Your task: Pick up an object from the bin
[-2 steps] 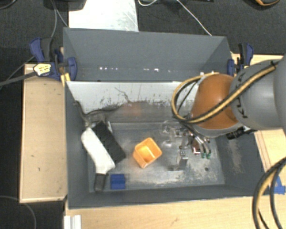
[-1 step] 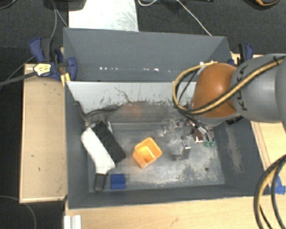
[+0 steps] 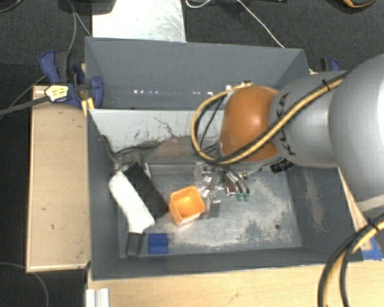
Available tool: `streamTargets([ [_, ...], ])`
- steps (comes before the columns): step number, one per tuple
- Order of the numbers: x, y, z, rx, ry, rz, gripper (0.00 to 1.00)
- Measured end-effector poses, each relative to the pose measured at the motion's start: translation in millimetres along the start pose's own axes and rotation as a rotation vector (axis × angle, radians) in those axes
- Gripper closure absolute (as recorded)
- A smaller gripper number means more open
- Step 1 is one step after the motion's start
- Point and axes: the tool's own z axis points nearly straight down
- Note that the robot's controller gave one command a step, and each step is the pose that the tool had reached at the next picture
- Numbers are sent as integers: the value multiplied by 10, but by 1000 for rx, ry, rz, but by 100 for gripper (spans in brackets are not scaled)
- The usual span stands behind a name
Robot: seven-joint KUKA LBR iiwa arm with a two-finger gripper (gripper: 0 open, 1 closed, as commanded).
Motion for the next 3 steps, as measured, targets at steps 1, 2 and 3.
streamTargets([
  [1,446,-144,6,11,-7,-147,0],
  [2,426,280,38,-2,-6,-64,0],
  [3,257,840,38,7,-14,-63,0],
])
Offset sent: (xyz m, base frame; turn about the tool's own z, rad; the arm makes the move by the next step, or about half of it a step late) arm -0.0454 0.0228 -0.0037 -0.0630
